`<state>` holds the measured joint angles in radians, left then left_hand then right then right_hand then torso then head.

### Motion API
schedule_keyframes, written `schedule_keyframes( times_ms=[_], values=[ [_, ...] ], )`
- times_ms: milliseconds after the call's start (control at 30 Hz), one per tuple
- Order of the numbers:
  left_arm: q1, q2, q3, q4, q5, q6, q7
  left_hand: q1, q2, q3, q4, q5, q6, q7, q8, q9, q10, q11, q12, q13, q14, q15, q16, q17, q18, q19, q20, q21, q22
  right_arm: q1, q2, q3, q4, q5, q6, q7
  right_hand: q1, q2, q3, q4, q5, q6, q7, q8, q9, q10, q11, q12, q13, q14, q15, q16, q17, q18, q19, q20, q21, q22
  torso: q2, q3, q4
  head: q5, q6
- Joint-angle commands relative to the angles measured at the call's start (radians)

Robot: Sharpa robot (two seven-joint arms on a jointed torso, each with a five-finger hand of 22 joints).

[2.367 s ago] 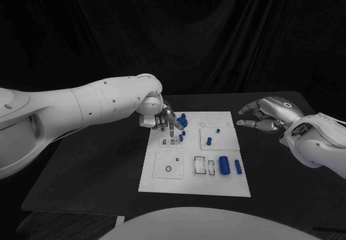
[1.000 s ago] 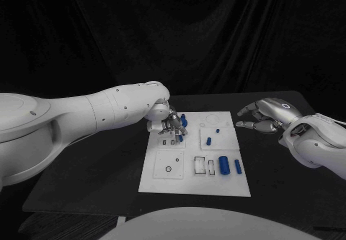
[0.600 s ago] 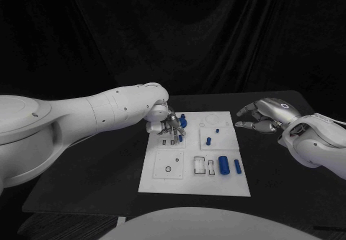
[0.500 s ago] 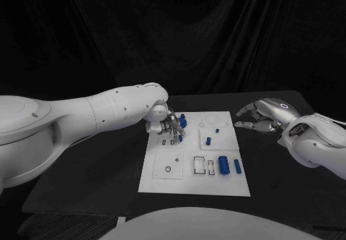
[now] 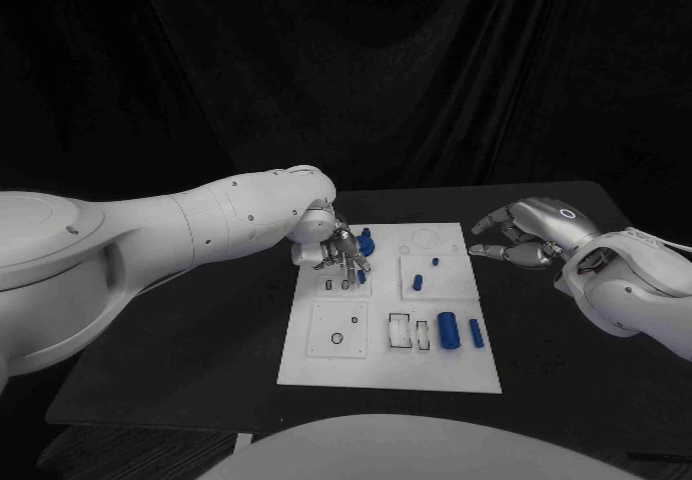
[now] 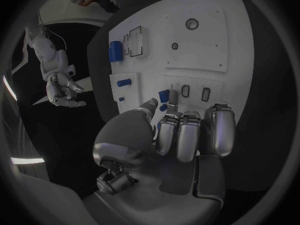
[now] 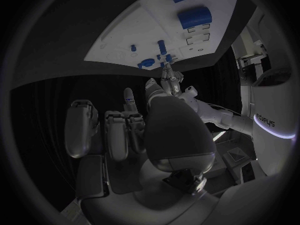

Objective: Assemble the parts on the task board

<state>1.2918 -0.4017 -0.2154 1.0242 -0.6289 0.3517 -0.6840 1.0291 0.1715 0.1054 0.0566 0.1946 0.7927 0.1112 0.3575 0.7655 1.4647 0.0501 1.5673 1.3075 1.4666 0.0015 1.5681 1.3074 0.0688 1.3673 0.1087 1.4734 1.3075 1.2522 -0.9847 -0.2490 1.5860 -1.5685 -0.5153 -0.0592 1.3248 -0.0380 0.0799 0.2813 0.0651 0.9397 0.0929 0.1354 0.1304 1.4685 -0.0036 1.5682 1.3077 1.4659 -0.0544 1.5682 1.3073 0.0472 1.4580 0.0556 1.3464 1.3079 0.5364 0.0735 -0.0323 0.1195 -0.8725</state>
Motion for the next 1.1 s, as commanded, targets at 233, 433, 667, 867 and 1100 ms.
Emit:
schedule_keyframes(
  times_ms=[233, 433, 667, 867, 1100],
  values=[
    [-0.004, 0.009, 0.001, -0.008, 0.002, -0.001, 0.018, -0.003, -0.007, 0.010, -0.001, 0.003, -0.012, 0.001, 0.004, 0.010, 0.106, -0.008, 0.004, 0.263, 0.104, -0.006, 0.003, 0.263, -0.008, -0.009, 0.000, -0.009, 0.040, -0.005, 0.002, 0.001, -0.003, -0.003, 0.003, -0.009, -0.013, 0.001, -0.005, 0.000, 0.001, 0.004, 0.002, -0.001, 0.000, 0.102, 0.007, 0.003, 0.263, 0.105, -0.001, 0.003, 0.263, 0.006, 0.001, 0.000, -0.007, 0.193, 0.001, 0.0010, -0.0013, -0.005, 0.000],
    [-0.014, 0.013, 0.001, -0.015, 0.002, -0.011, 0.018, -0.003, -0.009, 0.013, -0.002, 0.003, -0.016, 0.002, 0.004, 0.015, 0.106, -0.007, 0.004, 0.263, 0.104, -0.005, 0.003, 0.263, -0.008, -0.009, 0.000, -0.009, 0.041, -0.006, 0.003, 0.001, -0.005, -0.003, 0.002, -0.008, -0.013, 0.002, -0.006, 0.000, 0.001, 0.005, 0.002, -0.002, 0.000, 0.102, 0.007, 0.003, 0.263, 0.105, -0.001, 0.003, 0.263, 0.006, 0.001, 0.000, -0.007, 0.193, 0.000, 0.0004, 0.0000, -0.010, 0.000],
    [-0.022, 0.018, 0.001, -0.020, 0.002, -0.013, 0.019, -0.005, -0.009, 0.013, -0.002, 0.001, -0.017, 0.002, 0.004, 0.017, 0.106, -0.007, 0.004, 0.263, 0.104, -0.005, 0.003, 0.263, -0.008, -0.008, 0.000, -0.009, 0.042, -0.007, 0.004, 0.001, -0.005, -0.003, 0.001, -0.008, -0.013, 0.002, -0.006, 0.000, 0.001, 0.005, 0.002, -0.002, 0.000, 0.102, 0.007, 0.003, 0.263, 0.105, -0.001, 0.003, 0.263, 0.006, 0.001, 0.000, -0.007, 0.193, 0.001, 0.0005, -0.0011, -0.011, 0.000],
    [-0.026, 0.023, 0.001, -0.034, 0.002, -0.013, 0.018, -0.003, -0.008, 0.016, -0.004, 0.003, -0.017, 0.001, 0.004, 0.022, 0.106, -0.007, 0.004, 0.263, 0.104, -0.005, 0.003, 0.263, -0.008, -0.008, 0.000, -0.009, 0.043, -0.007, 0.003, 0.001, -0.005, -0.003, 0.002, -0.008, -0.013, 0.002, -0.006, 0.000, 0.001, 0.005, 0.002, -0.002, 0.000, 0.102, 0.007, 0.003, 0.263, 0.105, -0.001, 0.003, 0.263, 0.006, 0.001, 0.000, -0.007, 0.193, 0.001, 0.0013, 0.0001, -0.014, 0.000],
    [-0.028, 0.022, 0.001, -0.033, 0.002, -0.017, 0.024, 0.000, -0.009, 0.021, -0.008, 0.004, -0.015, 0.000, 0.006, 0.029, 0.106, -0.008, 0.004, 0.263, 0.104, -0.006, 0.003, 0.263, -0.008, -0.009, 0.000, -0.010, 0.042, -0.007, 0.004, 0.001, -0.006, -0.003, 0.002, -0.008, -0.013, 0.002, -0.006, 0.000, 0.001, 0.005, 0.002, -0.002, 0.000, 0.102, 0.007, 0.003, 0.263, 0.105, -0.001, 0.003, 0.263, 0.006, 0.001, 0.000, -0.007, 0.193, 0.001, 0.0021, 0.0018, -0.017, 0.000]
  ],
)
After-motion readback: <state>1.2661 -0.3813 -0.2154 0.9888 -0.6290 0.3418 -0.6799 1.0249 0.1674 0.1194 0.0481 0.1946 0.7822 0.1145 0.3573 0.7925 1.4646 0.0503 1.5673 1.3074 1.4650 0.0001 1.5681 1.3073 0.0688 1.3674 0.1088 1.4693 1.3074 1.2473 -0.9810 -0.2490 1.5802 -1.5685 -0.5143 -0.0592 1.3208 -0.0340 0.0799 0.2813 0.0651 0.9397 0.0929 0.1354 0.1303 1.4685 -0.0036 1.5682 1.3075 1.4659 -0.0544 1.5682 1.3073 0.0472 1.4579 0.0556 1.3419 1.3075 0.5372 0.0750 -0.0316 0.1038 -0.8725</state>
